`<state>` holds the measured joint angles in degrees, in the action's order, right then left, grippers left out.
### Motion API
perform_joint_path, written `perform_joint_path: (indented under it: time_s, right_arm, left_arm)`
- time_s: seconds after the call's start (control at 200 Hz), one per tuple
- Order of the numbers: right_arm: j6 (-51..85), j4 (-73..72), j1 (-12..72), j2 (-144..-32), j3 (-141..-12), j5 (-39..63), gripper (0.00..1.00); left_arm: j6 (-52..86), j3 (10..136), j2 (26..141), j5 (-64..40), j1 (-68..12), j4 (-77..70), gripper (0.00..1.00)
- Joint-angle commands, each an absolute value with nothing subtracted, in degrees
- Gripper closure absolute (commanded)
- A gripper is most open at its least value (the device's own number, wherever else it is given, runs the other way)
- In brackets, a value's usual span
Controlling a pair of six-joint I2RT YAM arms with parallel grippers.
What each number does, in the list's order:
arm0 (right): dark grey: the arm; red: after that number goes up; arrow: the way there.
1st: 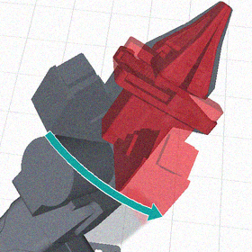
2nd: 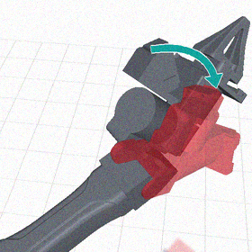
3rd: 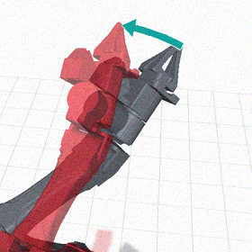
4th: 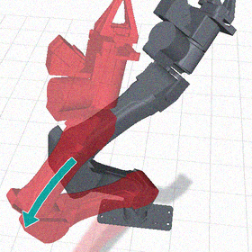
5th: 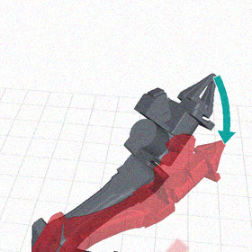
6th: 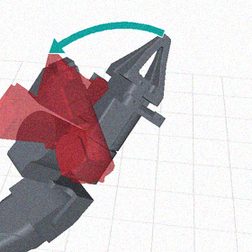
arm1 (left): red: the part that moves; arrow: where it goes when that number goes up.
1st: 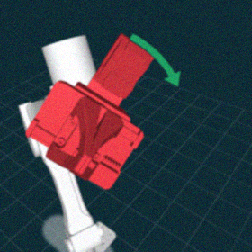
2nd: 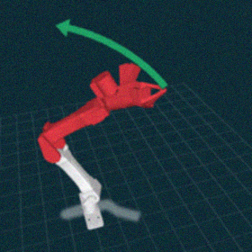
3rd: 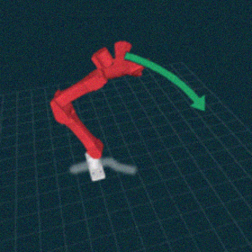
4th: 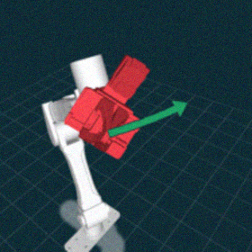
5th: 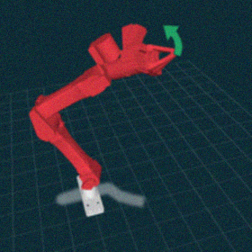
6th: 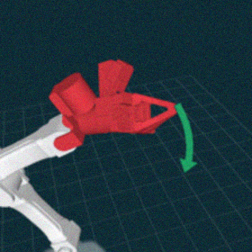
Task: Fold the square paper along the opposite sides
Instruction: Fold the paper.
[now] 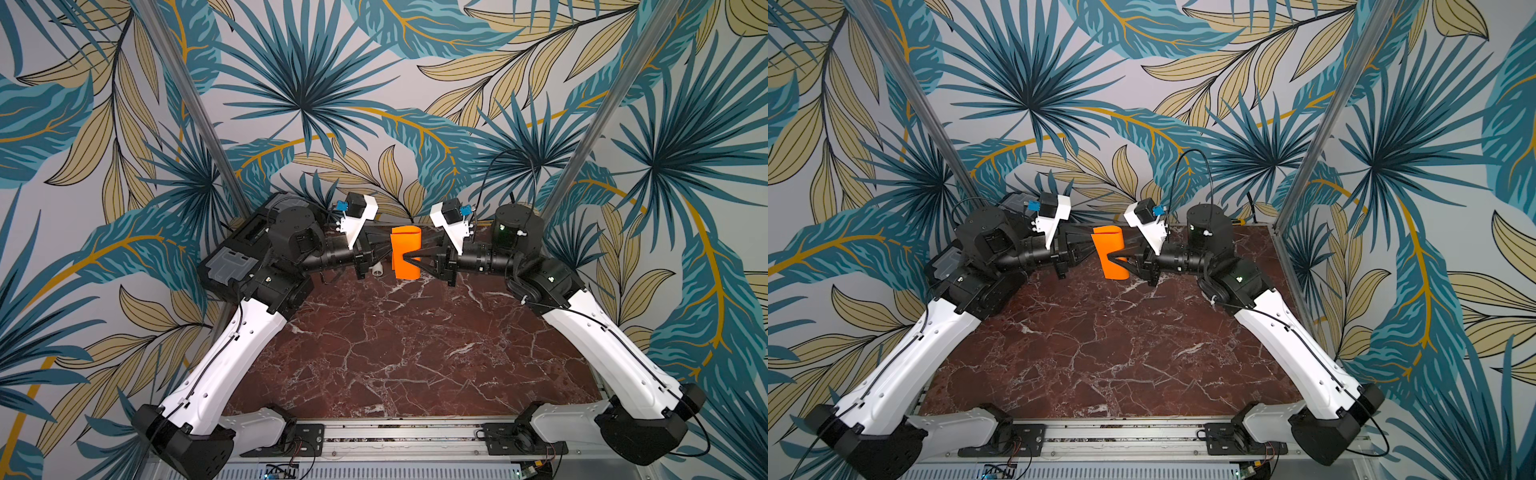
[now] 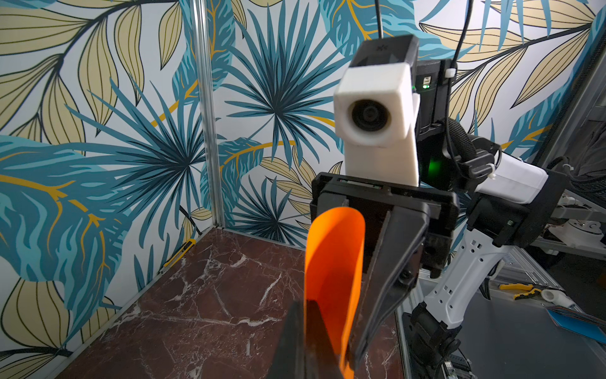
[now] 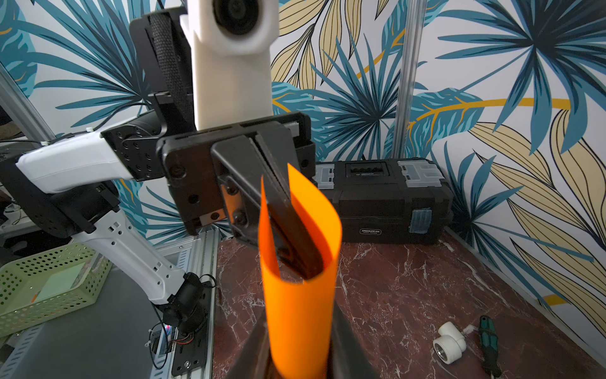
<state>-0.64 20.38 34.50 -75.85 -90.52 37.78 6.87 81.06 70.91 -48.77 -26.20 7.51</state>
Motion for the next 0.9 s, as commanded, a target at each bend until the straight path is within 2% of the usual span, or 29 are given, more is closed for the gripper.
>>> perform_joint_path:
  time_s: [0.0,0.891]
  right_arm:
    - [-0.35,18.94,34.85,-74.67,-89.86,38.16,0.72]
    - [1.19,16.34,34.87,-74.35,-88.62,39.86,0.7]
  left_arm:
    - [6.68,81.64,70.19,-48.76,-25.95,6.4,1.0]
    - [6.33,81.65,70.14,-48.45,-25.93,6.73,1.0]
